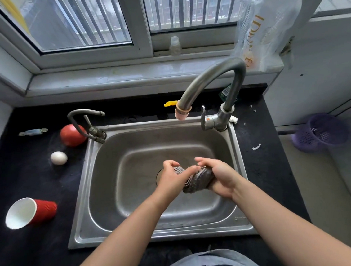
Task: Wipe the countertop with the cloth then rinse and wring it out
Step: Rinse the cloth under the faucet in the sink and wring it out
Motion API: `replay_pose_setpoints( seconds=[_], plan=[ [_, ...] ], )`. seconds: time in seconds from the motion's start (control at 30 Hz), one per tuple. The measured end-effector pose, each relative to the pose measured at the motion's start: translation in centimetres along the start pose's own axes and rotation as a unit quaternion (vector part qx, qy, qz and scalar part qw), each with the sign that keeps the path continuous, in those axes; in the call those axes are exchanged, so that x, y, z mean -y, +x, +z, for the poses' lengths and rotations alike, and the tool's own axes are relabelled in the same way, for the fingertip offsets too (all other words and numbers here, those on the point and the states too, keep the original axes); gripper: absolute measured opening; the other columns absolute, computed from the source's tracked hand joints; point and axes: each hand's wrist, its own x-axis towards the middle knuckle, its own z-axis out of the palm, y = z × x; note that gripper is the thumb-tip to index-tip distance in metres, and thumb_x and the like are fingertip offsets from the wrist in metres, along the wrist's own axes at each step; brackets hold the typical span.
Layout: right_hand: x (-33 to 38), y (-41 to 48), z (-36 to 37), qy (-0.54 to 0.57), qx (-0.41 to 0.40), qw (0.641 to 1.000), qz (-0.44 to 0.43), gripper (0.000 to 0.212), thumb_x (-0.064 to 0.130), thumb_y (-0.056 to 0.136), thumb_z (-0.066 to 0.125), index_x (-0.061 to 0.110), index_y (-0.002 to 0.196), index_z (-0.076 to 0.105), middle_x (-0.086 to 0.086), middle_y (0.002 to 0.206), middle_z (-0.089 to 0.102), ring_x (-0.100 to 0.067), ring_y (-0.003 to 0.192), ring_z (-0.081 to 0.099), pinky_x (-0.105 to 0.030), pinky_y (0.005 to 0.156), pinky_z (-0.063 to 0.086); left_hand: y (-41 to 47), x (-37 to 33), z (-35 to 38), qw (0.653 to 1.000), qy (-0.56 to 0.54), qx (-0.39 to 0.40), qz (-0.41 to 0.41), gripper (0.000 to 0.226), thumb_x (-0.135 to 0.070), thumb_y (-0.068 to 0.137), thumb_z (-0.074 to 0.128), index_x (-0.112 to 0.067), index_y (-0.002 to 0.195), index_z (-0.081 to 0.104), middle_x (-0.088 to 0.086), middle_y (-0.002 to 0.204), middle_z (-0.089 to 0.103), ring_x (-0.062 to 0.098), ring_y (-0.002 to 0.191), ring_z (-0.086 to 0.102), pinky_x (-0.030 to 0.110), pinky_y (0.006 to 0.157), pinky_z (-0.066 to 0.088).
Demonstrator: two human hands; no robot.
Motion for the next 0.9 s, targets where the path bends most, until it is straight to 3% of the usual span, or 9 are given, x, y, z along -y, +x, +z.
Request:
replay_pose_setpoints(
  seconds=[0.13,0.23,0.3,0.4,0.47,0.53,0.67,0.73,0.9],
  plan=[
    [1.4,-2.8,-2.1,-0.173,0.088,0.981,-0.014,0.056,-0.014,0.081,0.039,0.018,0.127,0.049,-0.014,0.124,0.056,-0.029,0.108,0.058,-0.042,0.086,0.05,-0.4,0.4,-1.1,0.994,-0.055,0.092,-0.013,0.079,-0.038,0.049,0.074,-0.024,0.114,0.032,0.017,0.118,0.052,0.03,0.113,0.056,0.046,0.099,0.047],
    [1.3,-4.0,-3.2,-0.349,0.139,0.925,-0.06,0.067,-0.023,0.074,0.048,0.014,0.131,0.047,-0.011,0.121,0.062,-0.021,0.104,0.063,-0.031,0.086,0.052,-0.9,0.7,-0.9,0.996,-0.064,0.059,0.03,0.038,-0.016,0.078,0.071,-0.024,0.105,0.046,0.012,0.108,0.06,0.022,0.097,0.06,0.036,0.088,0.049],
    [0.8,-4.2,-3.3,-0.455,0.112,0.875,-0.117,0.061,-0.012,0.074,0.064,0.016,0.127,0.054,-0.004,0.109,0.064,-0.011,0.093,0.064,-0.023,0.087,0.052,-1.3,0.7,-0.7,0.995,-0.08,0.025,0.056,0.025,-0.004,0.085,0.063,-0.023,0.098,0.054,0.01,0.101,0.063,0.019,0.089,0.06,0.031,0.08,0.047],
    [-0.1,-3.9,-3.0,-0.526,0.051,0.826,-0.198,0.036,0.012,0.074,0.076,0.021,0.108,0.067,0.006,0.075,0.057,0.005,0.057,0.05,-0.008,0.062,0.043,-1.9,0.6,-0.6,0.992,-0.096,-0.01,0.081,0.024,-0.002,0.085,0.062,-0.023,0.096,0.061,0.008,0.099,0.067,0.018,0.087,0.063,0.029,0.078,0.05],
    [-0.6,-3.6,-2.8,-0.528,0.015,0.814,-0.241,0.016,0.018,0.075,0.076,0.026,0.088,0.069,0.011,0.064,0.054,0.004,0.052,0.047,-0.01,0.055,0.038,-2.5,0.3,-1.1,0.99,-0.092,-0.009,0.104,0.023,-0.004,0.084,0.065,-0.023,0.097,0.064,0.008,0.097,0.069,0.016,0.085,0.064,0.027,0.076,0.053],
    [-1.0,-3.2,-2.9,-0.473,-0.033,0.835,-0.279,0.017,0.015,0.078,0.074,0.026,0.071,0.063,0.01,0.065,0.059,-0.001,0.059,0.052,-0.02,0.063,0.045,-2.7,0.2,-2.1,0.989,-0.068,-0.005,0.129,0.026,-0.009,0.079,0.073,-0.024,0.099,0.065,0.009,0.1,0.07,0.016,0.086,0.066,0.027,0.077,0.055],
    [-0.7,-2.6,-3.0,-0.355,-0.063,0.88,-0.309,0.02,0.009,0.084,0.065,0.021,0.07,0.057,0.006,0.066,0.063,-0.012,0.063,0.055,-0.034,0.065,0.045,-2.5,0.2,-3.9,0.99,0.034,-0.004,0.138,0.05,-0.04,0.055,0.083,-0.041,0.101,0.065,0.008,0.104,0.061,0.022,0.094,0.065,0.035,0.086,0.056],
    [-0.3,-2.7,-2.7,-0.345,-0.059,0.879,-0.324,0.016,0.014,0.086,0.064,0.021,0.074,0.057,0.005,0.067,0.063,-0.011,0.063,0.054,-0.03,0.063,0.045,-2.5,0.1,-4.3,0.989,0.052,0.008,0.139,0.049,-0.043,0.052,0.082,-0.045,0.099,0.065,0.004,0.1,0.057,0.022,0.093,0.063,0.037,0.087,0.056],
    [1.6,-3.6,-2.0,-0.217,-0.104,0.89,-0.388,0.014,0.009,0.09,0.057,0.018,0.08,0.056,0.0,0.074,0.061,0.002,0.06,0.055,-0.013,0.059,0.047,-2.3,0.4,-4.9,0.981,0.118,-0.007,0.154,0.038,-0.017,0.074,0.078,-0.04,0.1,0.062,0.002,0.094,0.064,0.019,0.088,0.065,0.037,0.083,0.056]
  ],
)
